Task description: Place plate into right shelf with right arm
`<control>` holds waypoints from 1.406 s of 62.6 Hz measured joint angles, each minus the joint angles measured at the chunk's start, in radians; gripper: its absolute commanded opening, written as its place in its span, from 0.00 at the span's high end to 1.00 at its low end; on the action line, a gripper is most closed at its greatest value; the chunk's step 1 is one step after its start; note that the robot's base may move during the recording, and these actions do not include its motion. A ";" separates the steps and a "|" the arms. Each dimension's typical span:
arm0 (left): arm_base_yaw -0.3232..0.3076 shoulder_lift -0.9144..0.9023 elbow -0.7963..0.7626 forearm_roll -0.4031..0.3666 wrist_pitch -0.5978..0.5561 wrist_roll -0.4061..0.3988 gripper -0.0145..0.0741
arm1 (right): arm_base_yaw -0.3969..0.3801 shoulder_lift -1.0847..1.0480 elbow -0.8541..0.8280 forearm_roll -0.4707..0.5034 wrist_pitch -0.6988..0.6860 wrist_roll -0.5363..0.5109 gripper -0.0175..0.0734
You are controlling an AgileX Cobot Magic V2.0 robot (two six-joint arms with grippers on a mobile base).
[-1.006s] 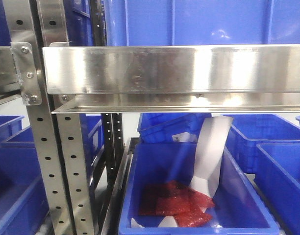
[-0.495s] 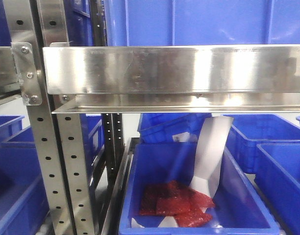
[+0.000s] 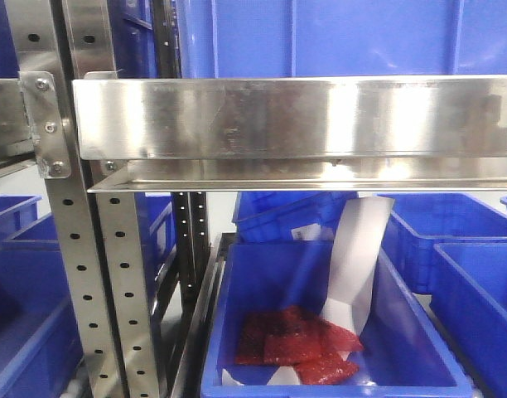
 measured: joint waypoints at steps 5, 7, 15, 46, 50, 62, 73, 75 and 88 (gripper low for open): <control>0.000 0.000 0.000 0.000 0.000 0.000 0.98 | 0.000 0.000 0.000 0.000 0.000 0.000 0.75; 0.000 0.000 0.000 0.000 0.000 0.000 0.98 | 0.000 0.000 0.000 0.000 0.000 0.000 0.75; 0.000 0.000 0.000 0.000 0.000 0.000 0.98 | 0.000 0.000 0.000 0.000 0.000 0.000 0.75; 0.000 0.000 0.000 0.000 0.000 0.000 0.98 | 0.000 0.000 0.000 0.000 -0.002 0.001 0.75; 0.000 0.000 0.000 0.000 0.000 0.000 0.98 | 0.000 0.000 0.000 0.000 -0.003 0.001 0.75; 0.000 0.000 0.000 0.000 0.000 0.000 0.98 | 0.000 0.000 0.000 0.000 -0.005 0.001 0.75; 0.000 0.000 0.000 0.000 0.000 0.000 0.98 | 0.000 0.000 0.000 0.000 -0.005 0.001 0.75; 0.000 0.000 0.000 0.000 0.000 0.000 0.98 | 0.000 0.000 0.000 0.000 -0.005 0.001 0.75; 0.000 0.000 0.000 0.000 0.000 0.000 0.98 | 0.000 0.000 0.000 0.000 -0.005 0.001 0.75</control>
